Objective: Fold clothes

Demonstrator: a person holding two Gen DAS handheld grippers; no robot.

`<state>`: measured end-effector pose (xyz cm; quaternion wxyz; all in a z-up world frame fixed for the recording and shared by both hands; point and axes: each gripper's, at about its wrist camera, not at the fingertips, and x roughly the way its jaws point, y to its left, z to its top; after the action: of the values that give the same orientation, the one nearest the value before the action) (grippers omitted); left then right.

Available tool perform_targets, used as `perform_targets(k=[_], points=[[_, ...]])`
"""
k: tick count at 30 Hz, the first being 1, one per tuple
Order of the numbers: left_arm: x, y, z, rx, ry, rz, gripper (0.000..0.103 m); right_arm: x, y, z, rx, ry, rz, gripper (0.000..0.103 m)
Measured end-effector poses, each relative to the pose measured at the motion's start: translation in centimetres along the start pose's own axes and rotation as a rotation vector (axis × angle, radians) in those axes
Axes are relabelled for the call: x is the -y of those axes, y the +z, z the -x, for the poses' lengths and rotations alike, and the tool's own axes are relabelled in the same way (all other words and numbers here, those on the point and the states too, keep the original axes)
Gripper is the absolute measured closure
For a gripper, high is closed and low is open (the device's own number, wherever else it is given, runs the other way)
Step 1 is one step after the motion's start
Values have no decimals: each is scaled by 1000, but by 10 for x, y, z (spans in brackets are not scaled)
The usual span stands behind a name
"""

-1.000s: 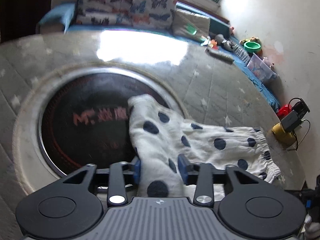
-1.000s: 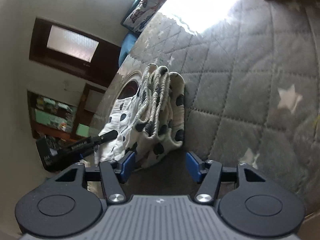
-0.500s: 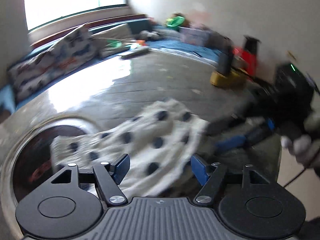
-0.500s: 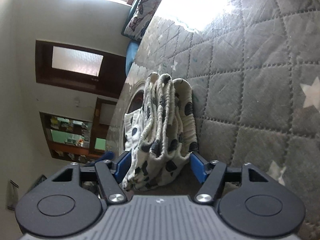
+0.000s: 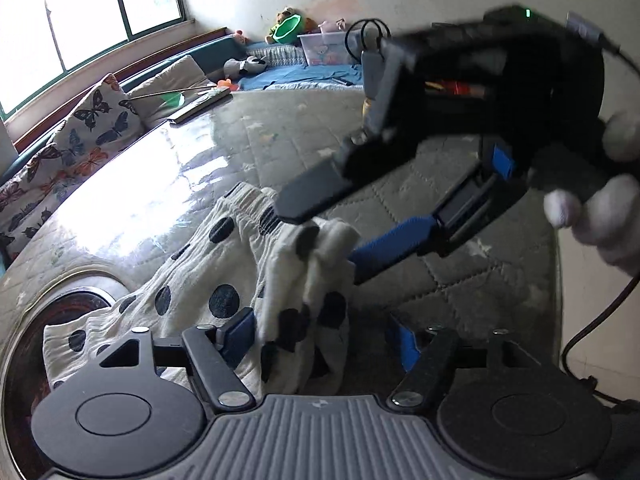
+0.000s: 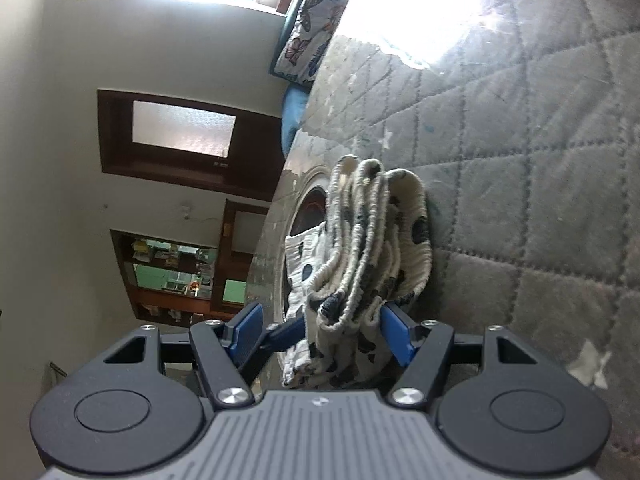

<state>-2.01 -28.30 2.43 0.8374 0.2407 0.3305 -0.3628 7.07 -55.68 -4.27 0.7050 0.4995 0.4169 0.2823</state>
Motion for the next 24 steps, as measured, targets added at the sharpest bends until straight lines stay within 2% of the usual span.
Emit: perform_targets(k=[2,4,7,12,14,20,22,24], points=[[2,-1,-4,-10,28,-13,45,-3,0,0,-2,1,10,36],[2,-2,-6,-19,57,-11,62,-6,0,0,-4,1,20,36],[-10,-3,-4,-5,45,68,74,-10,0,-1,-7,2,34,36],[-41,-3,10,50,-21,242,79,-17,0,0,-9,-1,60,35],[-52,-3,15,70,-46,294,79,-18,0,8,9,-27,72,29],[-46,-3,22,81,-50,240,79,-7,6,6,30,-40,1,26],[-41,-4,24,78,-48,220,79,-4,9,0,30,-41,-20,20],[-37,-6,24,78,-37,192,79,-4,12,-6,35,-39,-29,19]])
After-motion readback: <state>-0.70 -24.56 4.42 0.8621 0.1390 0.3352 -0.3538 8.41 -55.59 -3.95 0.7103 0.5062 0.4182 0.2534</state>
